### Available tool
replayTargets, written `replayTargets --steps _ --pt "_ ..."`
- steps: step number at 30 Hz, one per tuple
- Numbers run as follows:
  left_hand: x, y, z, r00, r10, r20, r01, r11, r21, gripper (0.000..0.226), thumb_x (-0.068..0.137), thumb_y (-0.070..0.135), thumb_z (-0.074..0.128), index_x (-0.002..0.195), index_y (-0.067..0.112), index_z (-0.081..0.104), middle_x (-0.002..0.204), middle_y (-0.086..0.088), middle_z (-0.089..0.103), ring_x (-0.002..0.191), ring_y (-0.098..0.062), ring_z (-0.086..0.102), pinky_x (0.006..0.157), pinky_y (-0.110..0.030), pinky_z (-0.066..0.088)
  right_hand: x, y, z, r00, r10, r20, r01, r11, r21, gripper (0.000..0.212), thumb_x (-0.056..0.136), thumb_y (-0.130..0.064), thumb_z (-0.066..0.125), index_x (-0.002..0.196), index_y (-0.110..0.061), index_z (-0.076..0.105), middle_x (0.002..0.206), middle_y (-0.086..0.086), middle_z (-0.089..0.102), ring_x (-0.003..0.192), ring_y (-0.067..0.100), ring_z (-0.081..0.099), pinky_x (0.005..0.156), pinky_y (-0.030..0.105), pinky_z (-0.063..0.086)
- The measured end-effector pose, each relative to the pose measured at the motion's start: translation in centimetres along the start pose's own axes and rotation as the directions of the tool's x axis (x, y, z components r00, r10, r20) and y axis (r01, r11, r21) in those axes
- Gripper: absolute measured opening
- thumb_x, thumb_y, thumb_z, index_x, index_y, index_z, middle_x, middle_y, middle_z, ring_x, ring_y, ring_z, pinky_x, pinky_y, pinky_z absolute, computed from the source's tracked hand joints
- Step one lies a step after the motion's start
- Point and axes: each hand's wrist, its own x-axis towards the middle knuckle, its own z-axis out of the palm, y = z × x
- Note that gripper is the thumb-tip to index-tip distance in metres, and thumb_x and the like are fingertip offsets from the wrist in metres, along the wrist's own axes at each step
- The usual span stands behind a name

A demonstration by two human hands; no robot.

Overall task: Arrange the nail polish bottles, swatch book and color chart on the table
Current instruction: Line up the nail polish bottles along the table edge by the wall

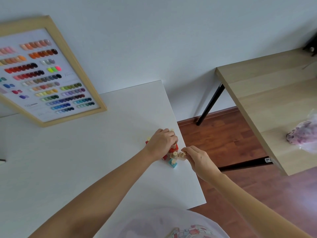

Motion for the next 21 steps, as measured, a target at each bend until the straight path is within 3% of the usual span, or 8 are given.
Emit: replayTargets --steps 5,10,14,21 --pt "-0.8 -0.5 -3.7 0.994 -0.044 -0.097 0.033 0.993 -0.113 0.018 0.092 0.020 0.059 0.105 0.010 0.065 0.103 -0.004 0.065 0.099 -0.019 0.055 0.088 -0.032 0.046 0.6 -0.1 0.0 1.000 0.004 -0.010 -0.004 1.000 0.000 0.021 0.092 -0.004 0.054 0.112 -0.006 0.061 0.097 0.009 0.065 0.079 0.024 0.064 0.069 0.033 0.057" --pt "-3.9 -1.5 -8.6 0.983 -0.081 -0.167 0.054 0.986 -0.160 0.011 0.092 0.020 0.059 0.098 0.012 0.064 0.096 0.001 0.062 0.092 -0.013 0.053 0.082 -0.023 0.045 1.7 -0.2 0.1 1.000 -0.013 0.001 0.013 0.999 0.030 0.021 0.093 -0.004 0.053 0.112 -0.005 0.061 0.100 0.010 0.065 0.082 0.025 0.065 0.073 0.032 0.057" --pt "-7.1 -2.2 -9.2 0.984 -0.125 -0.125 0.104 0.981 -0.162 0.011 0.092 0.020 0.059 0.101 0.015 0.064 0.097 0.003 0.061 0.092 -0.010 0.054 0.081 -0.021 0.047 2.3 -0.2 0.5 1.000 -0.020 0.014 0.020 0.999 0.039 0.023 0.093 -0.005 0.053 0.114 -0.006 0.061 0.102 0.009 0.065 0.084 0.024 0.065 0.074 0.031 0.057" --pt "-8.9 -3.1 -4.6 0.973 -0.227 -0.038 0.217 0.960 -0.176 0.017 0.092 0.015 0.058 0.108 0.013 0.065 0.105 -0.001 0.062 0.096 -0.015 0.061 0.086 -0.026 0.052 3.3 -0.2 0.8 1.000 -0.022 0.010 0.021 0.998 0.053 0.024 0.092 -0.003 0.054 0.114 -0.008 0.063 0.099 0.008 0.066 0.083 0.023 0.065 0.075 0.033 0.057"
